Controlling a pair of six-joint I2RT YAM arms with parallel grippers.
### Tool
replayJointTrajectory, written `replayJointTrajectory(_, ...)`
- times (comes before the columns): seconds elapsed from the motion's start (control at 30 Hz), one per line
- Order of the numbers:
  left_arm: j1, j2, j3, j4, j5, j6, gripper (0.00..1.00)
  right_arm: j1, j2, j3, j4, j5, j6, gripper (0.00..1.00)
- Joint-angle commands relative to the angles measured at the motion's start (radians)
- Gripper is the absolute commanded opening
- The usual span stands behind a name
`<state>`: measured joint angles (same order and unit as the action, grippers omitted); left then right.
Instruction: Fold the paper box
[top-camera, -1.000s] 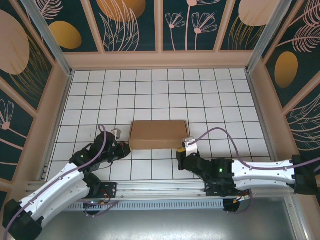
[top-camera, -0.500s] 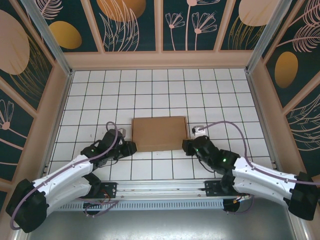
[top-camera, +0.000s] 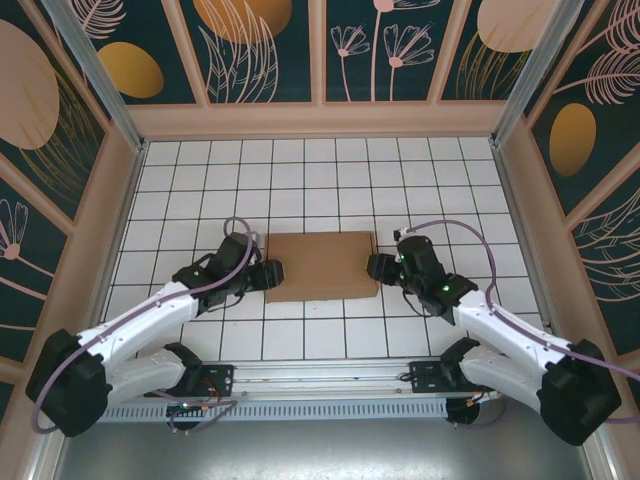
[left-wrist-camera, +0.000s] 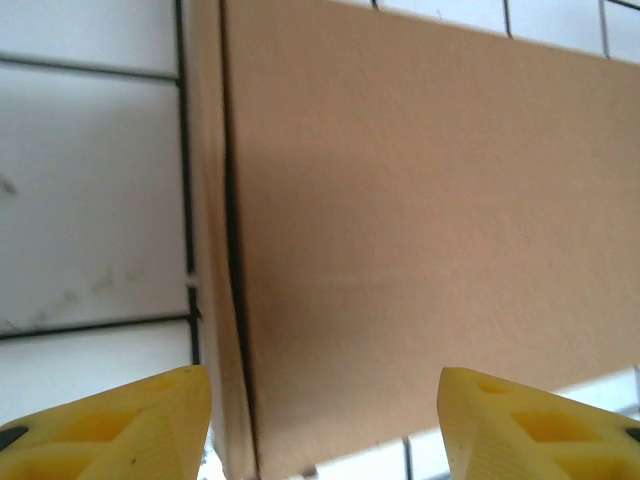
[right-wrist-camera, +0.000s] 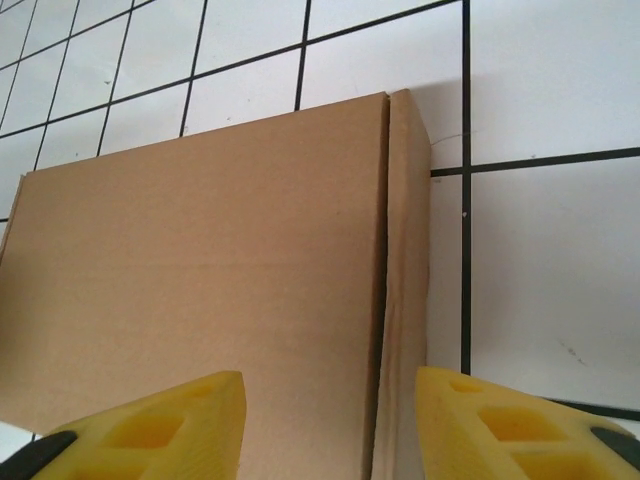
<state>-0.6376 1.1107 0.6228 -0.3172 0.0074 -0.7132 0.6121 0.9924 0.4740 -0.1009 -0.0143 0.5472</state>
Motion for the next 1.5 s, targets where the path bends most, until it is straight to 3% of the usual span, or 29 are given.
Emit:
replayJointTrajectory(0.0, 0.037, 0.026, 0.022, 0.031, -0.104, 0.054, 0.61, -0.028, 0.071, -0.012, 0.105, -0.112, -0.016, 0.47)
replayJointTrajectory(0.33, 0.083, 0.187, -0.055, 0.318, 0.076, 0.019, 0.45, -0.091, 0.250, -0.060, 0.272, -0.157, 0.000, 0.38)
replayJointTrajectory(0.57, 0.115, 0.376, 0.119, 0.310, 0.095, 0.056, 0.40, -0.165, 0.417, 0.012, 0.358, -0.190, 0.001, 0.30)
replayJointTrajectory(0.73, 0.144, 0.510, 0.274, 0.252, 0.098, 0.101, 0.42, -0.187, 0.499, 0.079, 0.371, -0.172, -0.003, 0.30)
replayJointTrajectory(0.93, 0.156, 0.549, 0.319, 0.236, 0.089, 0.106, 0.43, -0.195, 0.526, 0.101, 0.378, -0.171, 0.002, 0.32)
replayJointTrajectory(1.0, 0.159, 0.534, 0.321, 0.221, 0.062, 0.112, 0.49, -0.195, 0.512, 0.104, 0.371, -0.172, 0.003, 0.36)
replayJointTrajectory(1.1, 0.169, 0.489, 0.334, 0.193, 0.018, 0.123, 0.59, -0.195, 0.445, 0.126, 0.330, -0.137, -0.015, 0.50)
replayJointTrajectory(1.17, 0.173, 0.445, 0.344, 0.171, -0.019, 0.146, 0.70, -0.200, 0.376, 0.152, 0.291, -0.106, -0.032, 0.58)
replayJointTrajectory(1.2, 0.173, 0.420, 0.384, 0.156, -0.033, 0.167, 0.80, -0.203, 0.340, 0.181, 0.263, -0.091, -0.042, 0.71)
replayJointTrajectory(1.23, 0.173, 0.396, 0.404, 0.144, -0.038, 0.188, 0.90, -0.205, 0.308, 0.205, 0.241, -0.072, -0.056, 0.96)
replayJointTrajectory(1.27, 0.173, 0.366, 0.429, 0.128, -0.047, 0.218, 0.98, -0.208, 0.272, 0.228, 0.218, -0.052, -0.080, 0.99)
replayJointTrajectory(1.33, 0.173, 0.279, 0.446, 0.146, -0.090, 0.285, 0.99, -0.211, 0.203, 0.273, 0.197, -0.030, -0.150, 0.99)
replayJointTrajectory(1.47, 0.176, 0.074, 0.357, 0.348, -0.218, 0.391, 0.99, -0.230, 0.119, 0.338, 0.243, -0.003, -0.250, 0.99)
